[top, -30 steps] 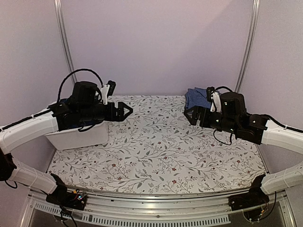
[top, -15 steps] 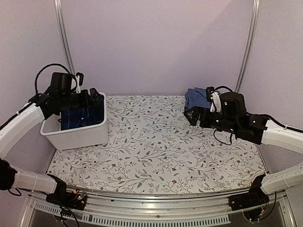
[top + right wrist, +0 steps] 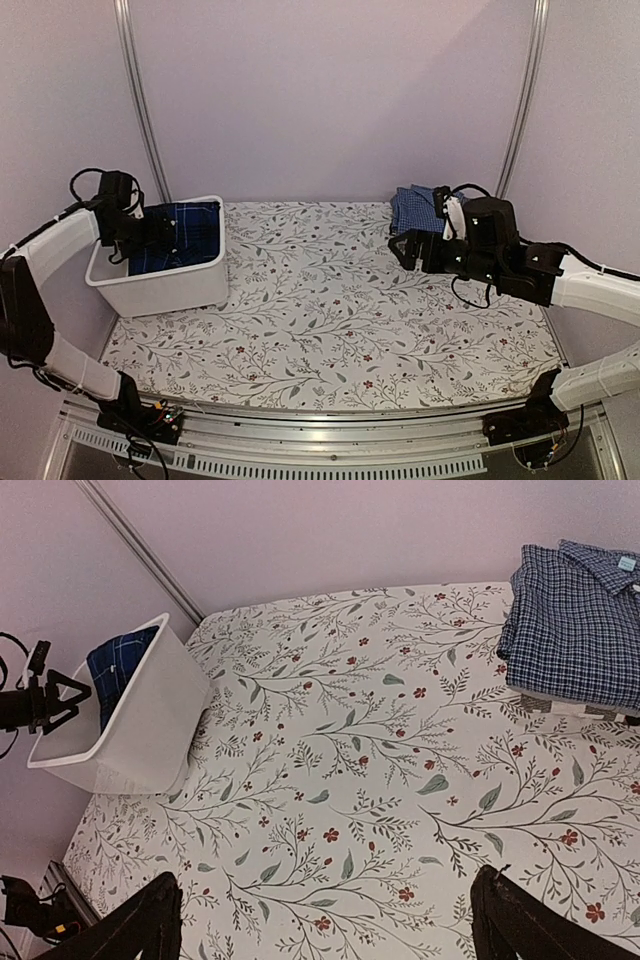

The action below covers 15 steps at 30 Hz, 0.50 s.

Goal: Fold and stack the long sleeve shirts
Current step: Pick up the crumpled shirt from the bin.

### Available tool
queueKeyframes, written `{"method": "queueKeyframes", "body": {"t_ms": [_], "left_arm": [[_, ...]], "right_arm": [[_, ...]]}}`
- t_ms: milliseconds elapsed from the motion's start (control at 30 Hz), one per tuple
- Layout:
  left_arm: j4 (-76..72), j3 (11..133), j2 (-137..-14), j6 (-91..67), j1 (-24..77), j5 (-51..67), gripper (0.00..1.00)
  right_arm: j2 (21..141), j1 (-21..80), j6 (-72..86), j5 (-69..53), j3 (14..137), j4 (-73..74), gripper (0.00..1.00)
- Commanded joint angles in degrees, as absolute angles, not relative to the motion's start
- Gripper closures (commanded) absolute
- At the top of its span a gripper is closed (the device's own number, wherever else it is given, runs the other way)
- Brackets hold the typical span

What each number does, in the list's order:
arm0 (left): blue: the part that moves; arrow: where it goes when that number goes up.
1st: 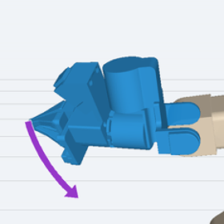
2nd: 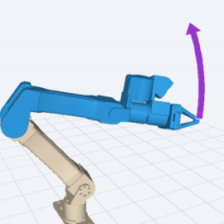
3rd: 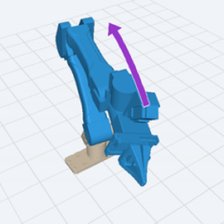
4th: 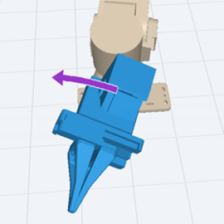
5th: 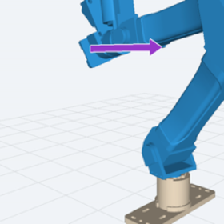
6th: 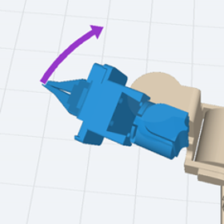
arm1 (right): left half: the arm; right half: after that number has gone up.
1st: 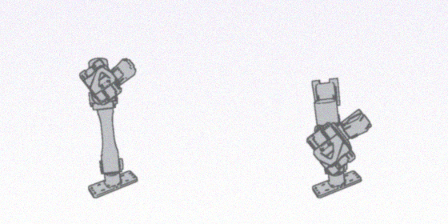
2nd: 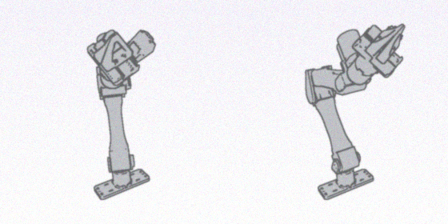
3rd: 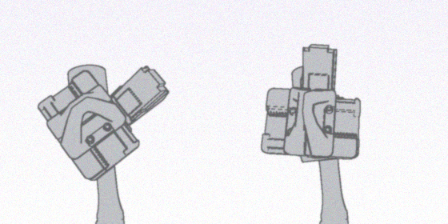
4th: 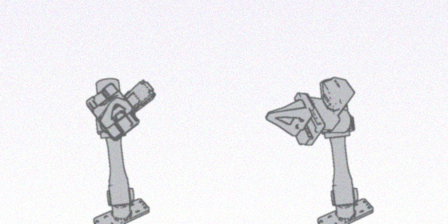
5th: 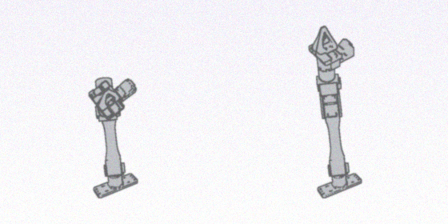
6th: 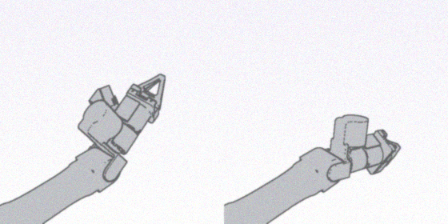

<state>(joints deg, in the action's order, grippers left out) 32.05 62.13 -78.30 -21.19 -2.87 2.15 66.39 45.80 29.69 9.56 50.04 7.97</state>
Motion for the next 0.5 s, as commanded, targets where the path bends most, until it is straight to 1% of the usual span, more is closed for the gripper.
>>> {"method": "queueKeyframes", "body": {"t_ms": [0,167,300,367,467], "left_arm": [[28.2,62.1,-82.2,-20.8,-3.7,4.1,0.00],[25.9,63.1,-88.8,-22.1,-3.8,3.0,0.00],[21.5,62.7,-93.5,-24.9,-3.9,4.1,0.01],[20.6,63.3,-95.5,-25.7,-3.9,3.1,0.04],[20.2,64.3,-97.1,-26.0,-4.0,0.3,0.12]], "right_arm": [[65.6,46.1,28.7,9.8,49.3,7.7,0.01],[64.9,46.1,29.1,8.8,48.2,6.3,0.01],[65.2,46.1,29.0,8.0,48.0,4.9,0.01],[65.7,46.1,29.0,7.7,48.2,4.8,0.01],[66.1,46.1,29.0,7.0,48.0,4.1,0.01]]}}
